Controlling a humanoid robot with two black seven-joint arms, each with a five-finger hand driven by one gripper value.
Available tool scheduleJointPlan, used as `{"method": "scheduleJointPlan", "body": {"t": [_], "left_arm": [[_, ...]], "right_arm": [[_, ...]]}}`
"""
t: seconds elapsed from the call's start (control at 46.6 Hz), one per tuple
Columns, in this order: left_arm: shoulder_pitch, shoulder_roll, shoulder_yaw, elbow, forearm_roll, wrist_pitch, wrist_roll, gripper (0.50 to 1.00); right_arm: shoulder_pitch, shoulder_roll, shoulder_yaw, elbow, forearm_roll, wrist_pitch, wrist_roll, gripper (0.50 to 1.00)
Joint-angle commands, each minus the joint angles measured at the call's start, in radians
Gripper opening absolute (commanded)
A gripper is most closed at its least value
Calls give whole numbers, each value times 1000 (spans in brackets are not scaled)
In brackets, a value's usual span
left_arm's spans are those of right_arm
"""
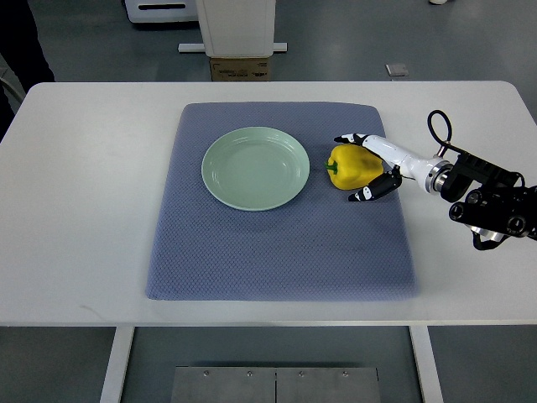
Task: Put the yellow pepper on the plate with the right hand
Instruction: 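Close the right hand fingers around the yellow pepper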
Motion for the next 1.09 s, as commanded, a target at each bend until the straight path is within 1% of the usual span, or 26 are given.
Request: {"method": "scheduleJointPlan", "body": {"t": [0.0,0.343,0.558,0.708,0.815,0.836,0.879,1.072], "left_arm": [[0,0,0,0,0,0,0,1000],[0,0,0,0,0,0,0,1000],[0,0,0,0,0,0,0,1000],[0,0,0,0,0,0,0,1000],[0,0,0,0,0,0,0,1000],[0,0,0,0,-1,0,0,1000],[0,0,0,0,0,0,0,1000],[0,0,0,0,0,0,0,1000]], "right_arm": [[0,11,-6,-20,0,-12,-6,931],[0,28,-19,-33,2,-28,-21,908],[0,36,-17,-37,3,-32,-26,857],[2,37,-17,-37,3,-34,-26,786],[2,39,-17,-37,5,-34,-33,648],[2,39,-17,-37,5,-34,-35,611],[2,39,-17,-37,5,-34,-36,500],[2,39,-20,-36,0,-32,-35,500]]}}
